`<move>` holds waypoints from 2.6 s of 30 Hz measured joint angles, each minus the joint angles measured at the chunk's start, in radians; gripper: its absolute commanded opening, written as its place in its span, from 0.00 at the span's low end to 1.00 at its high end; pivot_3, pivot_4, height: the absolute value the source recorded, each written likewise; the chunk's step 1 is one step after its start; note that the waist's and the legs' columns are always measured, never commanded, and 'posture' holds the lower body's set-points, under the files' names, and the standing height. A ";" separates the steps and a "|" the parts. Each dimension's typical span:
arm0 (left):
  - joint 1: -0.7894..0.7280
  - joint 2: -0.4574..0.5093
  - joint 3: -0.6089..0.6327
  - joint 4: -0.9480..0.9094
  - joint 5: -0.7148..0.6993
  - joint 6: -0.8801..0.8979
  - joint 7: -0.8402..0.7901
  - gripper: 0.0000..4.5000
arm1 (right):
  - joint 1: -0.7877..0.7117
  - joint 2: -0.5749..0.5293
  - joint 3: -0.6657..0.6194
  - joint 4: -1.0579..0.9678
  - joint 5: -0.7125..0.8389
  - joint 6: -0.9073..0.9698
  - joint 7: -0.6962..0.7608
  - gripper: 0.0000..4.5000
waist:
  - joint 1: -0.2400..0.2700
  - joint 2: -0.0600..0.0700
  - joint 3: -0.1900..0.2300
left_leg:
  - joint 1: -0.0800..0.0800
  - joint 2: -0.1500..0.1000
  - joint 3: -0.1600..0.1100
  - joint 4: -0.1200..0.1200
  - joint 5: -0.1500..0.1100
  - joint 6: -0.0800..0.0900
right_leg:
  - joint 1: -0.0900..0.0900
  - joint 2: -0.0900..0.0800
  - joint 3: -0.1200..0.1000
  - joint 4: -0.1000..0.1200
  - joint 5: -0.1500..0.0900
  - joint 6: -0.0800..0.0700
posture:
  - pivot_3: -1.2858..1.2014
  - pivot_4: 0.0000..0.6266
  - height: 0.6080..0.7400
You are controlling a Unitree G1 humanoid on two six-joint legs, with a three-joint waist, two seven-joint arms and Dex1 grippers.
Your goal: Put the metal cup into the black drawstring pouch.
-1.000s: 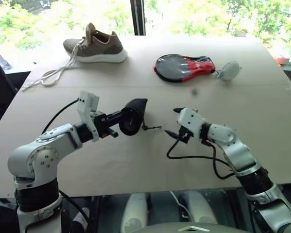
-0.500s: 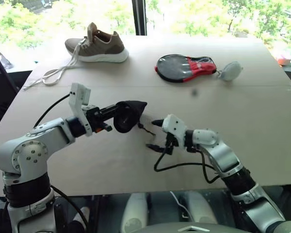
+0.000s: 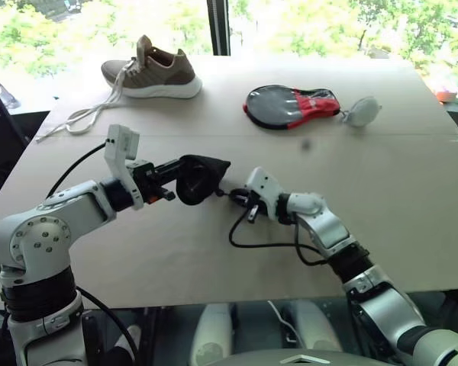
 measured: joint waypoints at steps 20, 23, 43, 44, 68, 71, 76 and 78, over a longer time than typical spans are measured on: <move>-0.005 -0.036 -0.189 -0.063 0.017 -0.155 -0.103 0.61 | 0.022 -0.338 -0.164 -0.493 -0.038 0.180 -0.038 0.00 | 0.007 0.000 0.001 | -0.001 -0.001 0.002 -0.001 0.000 0.000 | -0.002 0.000 0.001 0.000 0.000 0.000 | 0.52 0.24 1.00; -0.123 -0.078 -0.263 -0.063 0.029 -0.193 -0.116 0.61 | -0.008 -0.348 -0.159 -0.562 -0.044 0.208 -0.034 0.00 | 0.009 0.000 0.000 | -0.001 -0.003 0.002 -0.001 0.000 0.001 | -0.002 0.001 0.002 0.000 0.000 0.000 | 0.52 0.24 1.00; -0.232 -0.195 -0.524 0.240 0.343 -0.465 -0.320 0.61 | -0.032 -0.332 -0.134 -0.698 -0.041 0.351 -0.036 0.00 | 0.005 0.000 0.001 | -0.002 -0.001 0.008 -0.001 0.000 0.001 | -0.005 0.004 0.006 -0.001 0.000 0.000 | 0.52 0.24 1.00; -0.238 -0.203 -0.537 0.250 0.355 -0.467 -0.330 0.61 | -0.033 -0.331 -0.131 -0.704 -0.041 0.352 -0.036 0.00 | 0.005 0.000 0.001 | -0.002 -0.001 0.008 -0.001 0.000 0.001 | -0.005 0.004 0.006 -0.001 0.000 0.000 | 0.52 0.24 1.00; -0.175 -0.221 -0.579 0.249 0.414 -0.401 -0.350 0.04 | -0.125 -0.434 -0.290 -0.078 -0.064 0.259 -0.222 0.00 | 0.003 0.001 0.001 | -0.002 -0.001 0.009 -0.002 0.000 0.001 | -0.006 0.003 0.008 -0.001 0.000 0.000 | 0.52 0.24 1.00; -0.171 -0.229 -0.590 0.229 0.415 -0.383 -0.320 0.04 | -0.194 -0.439 -0.273 0.135 -0.079 0.144 -0.237 0.00 | -0.001 0.002 0.001 | -0.001 -0.001 0.010 -0.002 0.000 0.001 | -0.006 0.004 0.009 0.000 0.000 0.000 | 0.52 0.24 1.00; -0.161 -0.229 -0.620 0.210 0.444 -0.398 -0.296 0.04 | -0.229 -0.440 -0.240 0.262 -0.102 0.025 -0.232 0.00 | 0.000 0.002 0.001 | -0.002 -0.001 0.011 -0.003 0.000 0.001 | -0.007 0.004 0.010 -0.001 0.000 0.000 | 0.52 0.24 1.00; -0.149 -0.228 -0.626 0.201 0.474 -0.431 -0.279 0.04 | -0.224 -0.445 -0.240 0.258 -0.101 0.012 -0.214 0.00 | 0.001 0.002 0.001 | -0.001 -0.001 0.011 -0.003 0.000 0.000 | -0.007 0.004 0.010 -0.001 0.000 0.000 | 0.52 0.24 1.00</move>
